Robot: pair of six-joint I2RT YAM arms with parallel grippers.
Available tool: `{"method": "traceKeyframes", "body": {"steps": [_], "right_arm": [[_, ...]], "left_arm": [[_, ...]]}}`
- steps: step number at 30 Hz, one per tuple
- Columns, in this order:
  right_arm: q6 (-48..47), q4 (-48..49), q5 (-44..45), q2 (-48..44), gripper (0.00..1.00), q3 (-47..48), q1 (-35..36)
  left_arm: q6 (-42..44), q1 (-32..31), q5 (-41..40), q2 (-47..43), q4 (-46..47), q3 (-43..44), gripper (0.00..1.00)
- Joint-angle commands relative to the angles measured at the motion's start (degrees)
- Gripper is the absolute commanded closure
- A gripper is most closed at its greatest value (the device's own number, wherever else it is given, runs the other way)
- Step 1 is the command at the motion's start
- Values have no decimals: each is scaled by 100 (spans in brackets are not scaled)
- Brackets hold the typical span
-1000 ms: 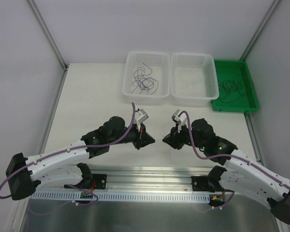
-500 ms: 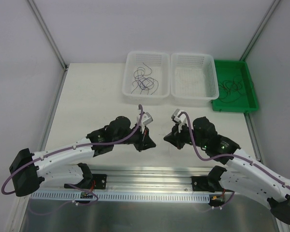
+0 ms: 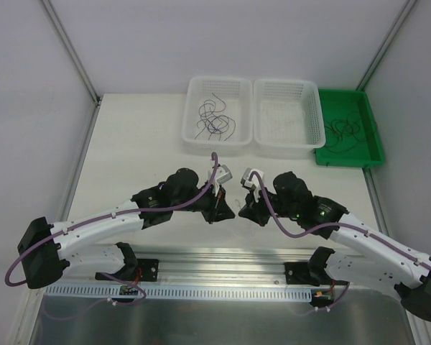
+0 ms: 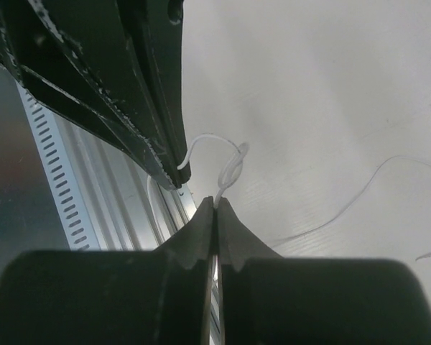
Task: Untangle the cables
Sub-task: Untie the cable.
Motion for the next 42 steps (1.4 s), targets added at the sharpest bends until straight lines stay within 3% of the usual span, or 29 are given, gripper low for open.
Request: {"method": "traceKeyframes", "body": {"steps": [1,11,14,16,29,42], "right_arm": [[-167,13,77,6,99,318,112],[-141,-189,904,-442,98,309,112],[96,56,817,-539,81,125,113],[245,285,658,-635,75,-128,121],[1459,2271,1317,-1558,76,-1483,113],[1380,2632,939,-1744,72,-1466,121]], "left_arm": [[124,-69,210,-7,-11,220,100],[133,-69,43,99,-195,123,100],[10,-69,-246,-41,-195,97,100],[-16,-77,-431,-138,-195,88,100],[-315,-104,-836,-490,103,-131,100],[-570,-113,-757,-499,630,-220,100]]}}
